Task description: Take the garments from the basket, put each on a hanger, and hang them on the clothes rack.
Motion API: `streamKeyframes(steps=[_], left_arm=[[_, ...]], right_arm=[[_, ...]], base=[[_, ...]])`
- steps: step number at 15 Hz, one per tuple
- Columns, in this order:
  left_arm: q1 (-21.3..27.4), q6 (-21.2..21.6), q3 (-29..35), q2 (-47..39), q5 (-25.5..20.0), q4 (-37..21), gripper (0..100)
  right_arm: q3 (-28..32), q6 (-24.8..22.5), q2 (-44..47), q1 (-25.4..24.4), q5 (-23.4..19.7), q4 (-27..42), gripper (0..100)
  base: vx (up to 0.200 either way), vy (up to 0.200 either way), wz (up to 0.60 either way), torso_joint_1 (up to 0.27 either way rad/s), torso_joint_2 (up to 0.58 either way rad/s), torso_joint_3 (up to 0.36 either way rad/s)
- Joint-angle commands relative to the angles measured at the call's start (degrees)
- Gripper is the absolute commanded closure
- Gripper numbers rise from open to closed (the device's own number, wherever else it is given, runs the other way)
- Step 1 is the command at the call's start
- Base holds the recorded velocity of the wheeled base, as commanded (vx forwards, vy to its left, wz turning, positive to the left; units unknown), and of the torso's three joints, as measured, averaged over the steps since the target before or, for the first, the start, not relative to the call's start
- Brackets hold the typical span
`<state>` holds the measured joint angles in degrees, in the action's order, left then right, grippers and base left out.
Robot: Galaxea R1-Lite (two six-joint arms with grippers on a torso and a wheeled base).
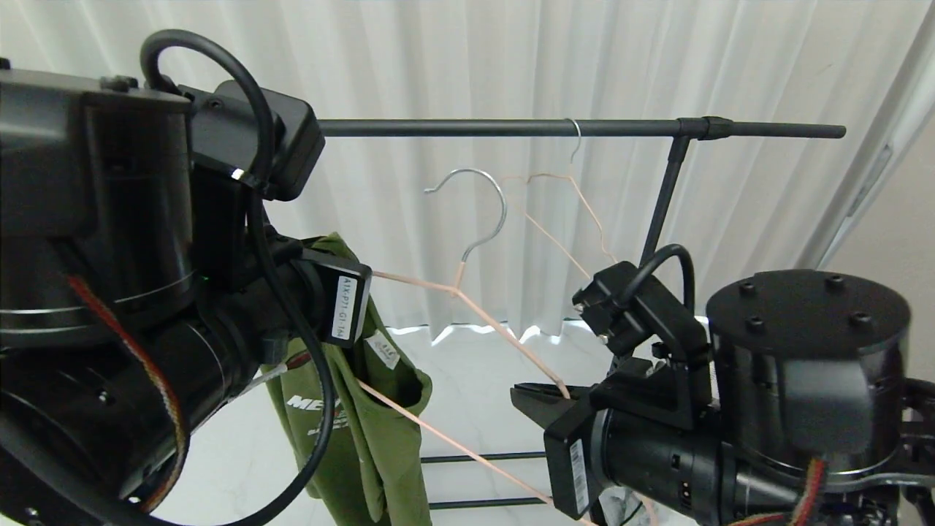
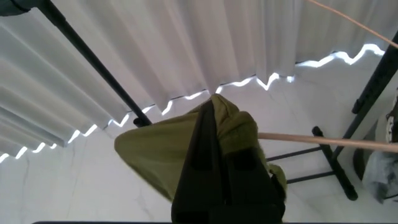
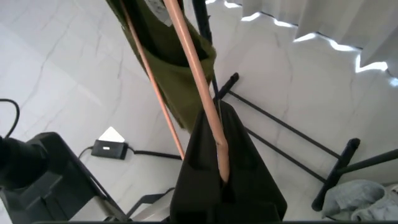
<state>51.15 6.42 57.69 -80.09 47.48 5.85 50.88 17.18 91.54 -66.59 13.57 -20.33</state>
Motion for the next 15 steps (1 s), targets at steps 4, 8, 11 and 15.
streamKeyframes(steps=[4,8,11,15], left_arm=[[0.09,-1.94,1.55,0.20,0.07,0.04,100],[1.85,-2.12,1.46,0.73,-0.11,0.04,100],[6.68,-4.93,2.08,-0.50,-0.11,0.04,100],[9.76,-6.69,4.80,-2.79,-0.11,0.04,100]], right_arm=[[0.44,1.37,2.42,-0.04,1.90,0.56,100],[2.11,4.36,2.42,0.14,4.80,0.47,100],[5.10,4.36,4.00,-0.21,4.80,0.47,100],[7.39,4.09,6.11,-2.23,4.80,0.47,100]], base=[[0.000,0.000,0.00,0.000,0.00,0.000],[0.000,0.000,0.00,0.000,0.00,0.000],[0.000,0.000,0.00,0.000,0.00,0.000],[0.000,0.000,0.00,0.000,0.00,0.000]])
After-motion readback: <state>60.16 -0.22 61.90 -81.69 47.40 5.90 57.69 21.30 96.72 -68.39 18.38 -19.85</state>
